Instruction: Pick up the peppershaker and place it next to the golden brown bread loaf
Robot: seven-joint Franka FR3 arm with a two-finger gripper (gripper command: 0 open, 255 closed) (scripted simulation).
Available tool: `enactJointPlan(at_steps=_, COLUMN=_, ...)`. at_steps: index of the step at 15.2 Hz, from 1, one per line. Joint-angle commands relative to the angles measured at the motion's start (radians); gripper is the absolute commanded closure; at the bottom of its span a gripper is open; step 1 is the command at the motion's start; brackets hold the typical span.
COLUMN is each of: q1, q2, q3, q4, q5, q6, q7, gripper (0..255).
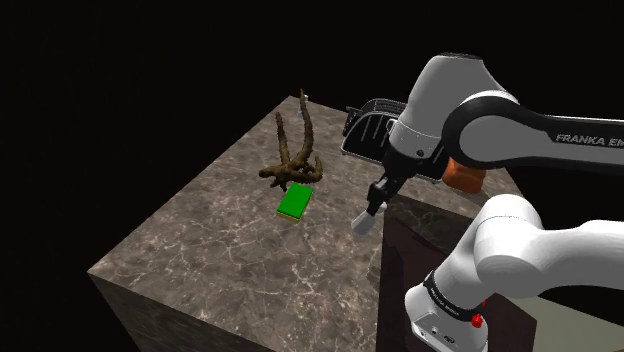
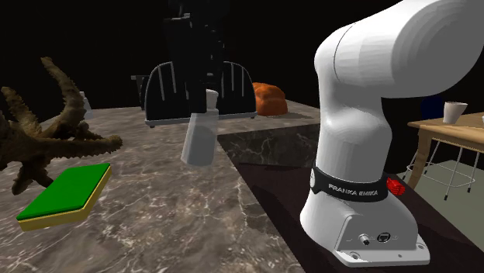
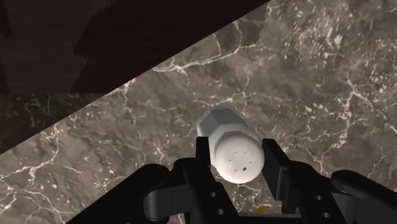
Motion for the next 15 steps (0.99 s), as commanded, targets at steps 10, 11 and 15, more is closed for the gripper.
enactJointPlan(at_steps=10, q1=-0.009, q2=-0.004, q3=-0.016, q4=0.148, q5=-0.020, q6=-0.151, q7=0.009, gripper=255)
enactJointPlan(at_steps=11, q1=-0.010, q2=-0.002, q3=-0.018, q4=0.162, q5=-0.021, q6=-0.164, q7=0.010, gripper=255)
enactJointPlan(at_steps=15, q1=-0.012, q2=0.007, q3=-0.022, q4=0.219, q5=-0.026, q6=-0.212, q7=0.014, gripper=255)
